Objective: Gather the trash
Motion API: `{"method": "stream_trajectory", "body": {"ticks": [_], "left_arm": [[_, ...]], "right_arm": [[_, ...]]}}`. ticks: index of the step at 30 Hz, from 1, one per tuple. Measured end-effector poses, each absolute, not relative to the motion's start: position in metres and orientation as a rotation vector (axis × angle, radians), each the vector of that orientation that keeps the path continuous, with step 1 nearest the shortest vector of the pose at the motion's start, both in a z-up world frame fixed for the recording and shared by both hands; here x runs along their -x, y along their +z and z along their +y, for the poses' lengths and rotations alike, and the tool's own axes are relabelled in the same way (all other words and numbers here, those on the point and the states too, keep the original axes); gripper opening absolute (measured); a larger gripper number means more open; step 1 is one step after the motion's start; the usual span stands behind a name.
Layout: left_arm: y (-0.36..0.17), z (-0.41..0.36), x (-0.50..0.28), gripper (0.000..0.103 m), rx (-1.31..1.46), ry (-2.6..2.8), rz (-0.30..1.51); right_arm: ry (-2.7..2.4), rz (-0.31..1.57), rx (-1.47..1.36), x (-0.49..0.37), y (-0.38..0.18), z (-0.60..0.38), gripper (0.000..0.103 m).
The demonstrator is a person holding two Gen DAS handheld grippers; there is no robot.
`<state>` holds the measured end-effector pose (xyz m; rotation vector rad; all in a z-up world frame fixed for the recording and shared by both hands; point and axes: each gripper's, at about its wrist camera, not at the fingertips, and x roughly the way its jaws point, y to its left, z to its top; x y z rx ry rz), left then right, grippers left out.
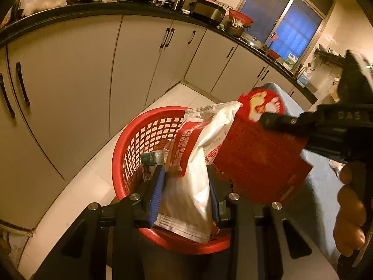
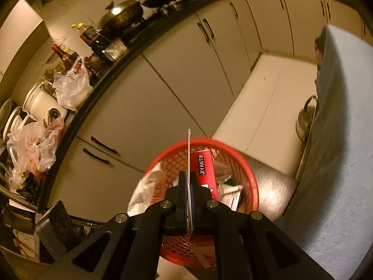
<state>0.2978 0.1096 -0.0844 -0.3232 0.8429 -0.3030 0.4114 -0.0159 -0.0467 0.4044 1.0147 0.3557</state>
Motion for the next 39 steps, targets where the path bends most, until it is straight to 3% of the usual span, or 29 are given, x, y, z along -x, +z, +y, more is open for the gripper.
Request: {"method": "stream_trajectory", "body": {"ticks": [3, 7, 21, 24, 28, 39], "left_arm": [[-0.083, 0.109, -0.297, 0.038, 0.333, -0.323, 0.843], [-0.081, 0.11, -0.295, 0.044, 0.327, -0.329, 0.826], [-0.073, 0.106, -0.281, 0.044, 0.285, -0.285, 0.81], [-0.07, 0.104, -0.279, 0.045, 0.274, -0.27, 0.804], [-0.066, 0.099, -0.274, 0.046, 0.254, -0.252, 0.798], [-0.052, 0.096, -0.259, 0.054, 0.212, -0.205, 0.771]], "right_arm": [[0.355, 1.04, -0.417, -0.413, -0.053, -0.019, 0.006], [0.357, 1.038, -0.435, -0.411, -0.052, -0.024, 0.017], [0.399, 1.031, -0.478, -0.393, -0.041, -0.038, 0.017], [0.398, 1.018, -0.478, -0.388, -0.035, -0.042, 0.019], [0.398, 1.001, -0.479, -0.379, -0.027, -0.047, 0.029], [0.407, 0.975, -0.479, -0.354, -0.011, -0.059, 0.032]]}}
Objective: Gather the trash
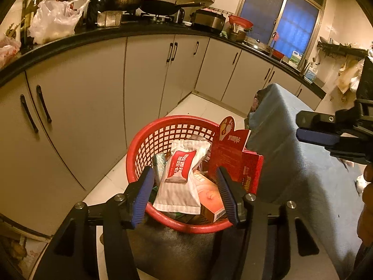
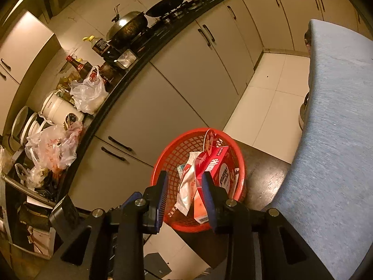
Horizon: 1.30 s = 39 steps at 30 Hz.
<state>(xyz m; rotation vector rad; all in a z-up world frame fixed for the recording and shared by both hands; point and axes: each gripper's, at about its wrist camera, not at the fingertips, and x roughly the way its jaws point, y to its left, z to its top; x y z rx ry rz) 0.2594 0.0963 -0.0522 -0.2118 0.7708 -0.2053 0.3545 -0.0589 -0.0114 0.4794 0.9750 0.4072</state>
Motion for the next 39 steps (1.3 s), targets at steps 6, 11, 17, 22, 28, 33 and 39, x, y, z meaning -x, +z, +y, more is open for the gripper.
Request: {"method": "stream_trajectory", "body": {"ticks": [6, 11, 17, 22, 28, 33, 39], "left_arm": [[-0.037, 0.089, -0.247, 0.056, 0.181, -0.193, 0.753], [-0.022, 0.079, -0.233, 0.057, 0.153, -0.187, 0.732], [-0.01, 0.065, -0.214, 0.059, 0.103, -0.166, 0.711], [0.0, 0.055, -0.198, 0.062, 0.062, -0.147, 0.699], [0.012, 0.039, -0.184, 0.065, 0.013, -0.142, 0.677], [0.022, 0.02, -0.177, 0.069, -0.016, -0.135, 0.662], [0.029, 0.0, -0.167, 0.069, -0.038, -0.124, 0.661]], "right_arm": [[0.408, 0.949, -0.503, -0.337, -0.004, -0.078, 0.034], [0.402, 0.935, -0.525, -0.319, 0.001, -0.099, 0.036], [0.404, 0.899, -0.541, -0.293, 0.01, -0.12, 0.039], [0.407, 0.867, -0.537, -0.271, 0.017, -0.131, 0.043], [0.399, 0.834, -0.543, -0.252, 0.023, -0.146, 0.046], [0.384, 0.821, -0.559, -0.239, 0.023, -0.167, 0.048], [0.369, 0.813, -0.56, -0.224, 0.021, -0.182, 0.049]]}}
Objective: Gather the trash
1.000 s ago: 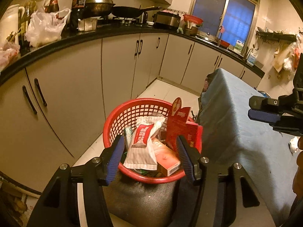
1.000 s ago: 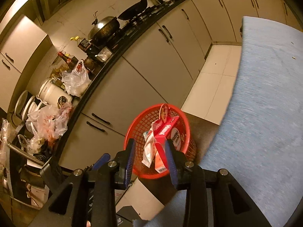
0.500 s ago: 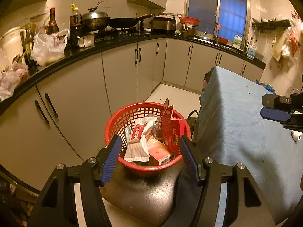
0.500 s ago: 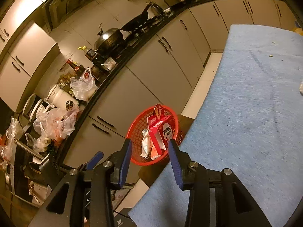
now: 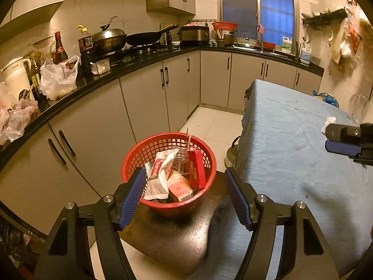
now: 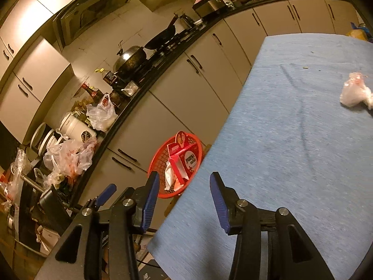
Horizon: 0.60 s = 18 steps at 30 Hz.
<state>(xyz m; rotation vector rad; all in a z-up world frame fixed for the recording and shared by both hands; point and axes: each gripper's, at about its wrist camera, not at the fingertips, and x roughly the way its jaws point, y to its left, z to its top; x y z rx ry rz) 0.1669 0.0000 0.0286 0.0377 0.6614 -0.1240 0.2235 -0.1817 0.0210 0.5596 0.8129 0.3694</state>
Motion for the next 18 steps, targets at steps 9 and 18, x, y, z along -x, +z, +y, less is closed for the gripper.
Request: {"method": "stream_trajectory", "body": {"ticks": [9, 18], "left_arm": [[0.038, -0.026, -0.137, 0.079, -0.045, -0.107, 0.636], [0.036, -0.032, -0.085, 0.095, -0.069, -0.068, 0.622]], "right_arm": [[0.304, 0.779, -0.472, -0.183, 0.024, -0.192, 0.055], [0.24, 0.716, -0.341, -0.116, 0.031, -0.18, 0.065]]}}
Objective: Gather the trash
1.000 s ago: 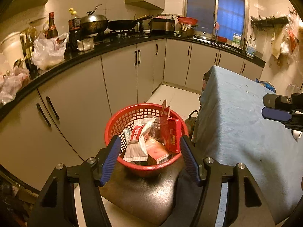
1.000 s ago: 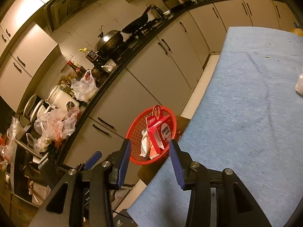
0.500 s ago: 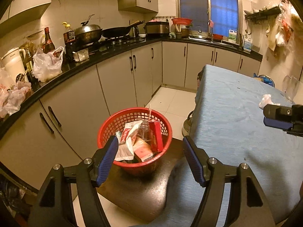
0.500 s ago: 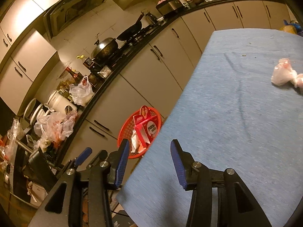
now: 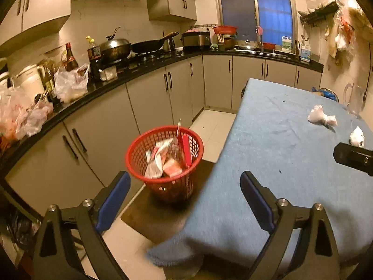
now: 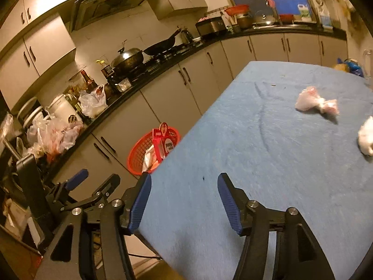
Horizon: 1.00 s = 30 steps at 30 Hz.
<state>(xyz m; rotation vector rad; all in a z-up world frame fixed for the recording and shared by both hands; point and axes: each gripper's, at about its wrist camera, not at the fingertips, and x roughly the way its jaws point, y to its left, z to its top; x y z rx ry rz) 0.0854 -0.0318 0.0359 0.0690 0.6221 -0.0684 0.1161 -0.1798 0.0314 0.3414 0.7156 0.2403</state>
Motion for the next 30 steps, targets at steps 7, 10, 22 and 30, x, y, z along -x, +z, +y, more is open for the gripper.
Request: {"method": "stream_trajectory", "body": {"ticks": [7, 10, 22, 30], "left_arm": [[0.032, -0.026, -0.057, 0.102, -0.117, 0.072, 0.572], [0.029, -0.021, -0.052, 0.103, -0.112, 0.065, 0.593], [0.016, 0.033, -0.041, 0.103, 0.009, 0.178, 0.592], [0.0, 0.048, -0.04, 0.103, 0.012, 0.139, 0.627]], "right_arm": [[0.163, 0.68, -0.295, -0.072, 0.032, -0.173, 0.068], [0.13, 0.668, -0.277, -0.061, 0.032, -0.169, 0.069], [0.083, 0.64, -0.182, -0.044, 0.031, -0.124, 0.076], [0.085, 0.659, -0.098, -0.048, 0.024, -0.092, 0.083]]}}
